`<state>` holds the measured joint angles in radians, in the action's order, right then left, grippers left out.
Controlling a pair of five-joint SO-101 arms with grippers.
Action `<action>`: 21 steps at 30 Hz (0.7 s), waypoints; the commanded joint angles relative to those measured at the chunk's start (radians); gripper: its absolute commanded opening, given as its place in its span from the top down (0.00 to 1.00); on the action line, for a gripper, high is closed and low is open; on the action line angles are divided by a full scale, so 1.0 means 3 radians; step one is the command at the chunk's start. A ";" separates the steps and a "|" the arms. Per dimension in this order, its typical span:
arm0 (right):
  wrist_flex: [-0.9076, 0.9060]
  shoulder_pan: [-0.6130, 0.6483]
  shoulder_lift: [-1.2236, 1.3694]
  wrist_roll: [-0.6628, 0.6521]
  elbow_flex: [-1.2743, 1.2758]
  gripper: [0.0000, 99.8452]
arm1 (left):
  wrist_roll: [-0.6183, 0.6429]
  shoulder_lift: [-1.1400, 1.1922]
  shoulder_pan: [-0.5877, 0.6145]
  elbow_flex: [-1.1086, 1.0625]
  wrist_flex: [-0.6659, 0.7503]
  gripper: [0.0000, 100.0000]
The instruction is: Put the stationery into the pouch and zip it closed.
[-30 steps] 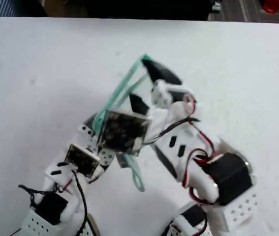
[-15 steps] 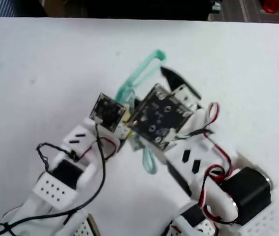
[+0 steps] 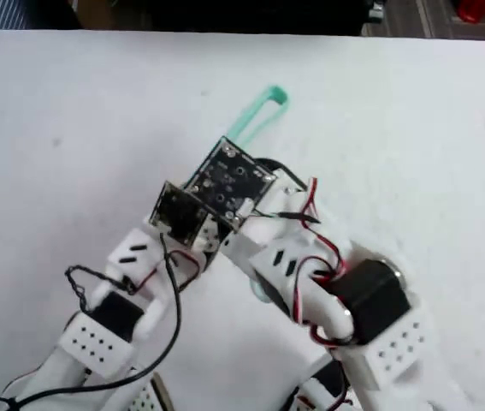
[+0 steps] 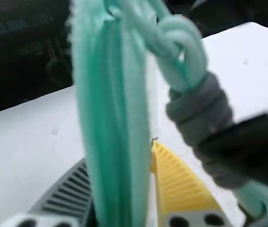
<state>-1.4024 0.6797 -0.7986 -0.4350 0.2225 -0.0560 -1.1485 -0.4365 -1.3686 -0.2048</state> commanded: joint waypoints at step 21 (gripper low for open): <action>0.0417 -0.0074 -0.0274 0.0026 -0.0189 0.98 | 0.0123 -0.0519 0.0008 -0.0133 -0.0082 0.86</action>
<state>-1.2935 0.6613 -0.8707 -0.4304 0.2240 -0.0575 -1.2559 -0.4350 -1.4331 -0.2156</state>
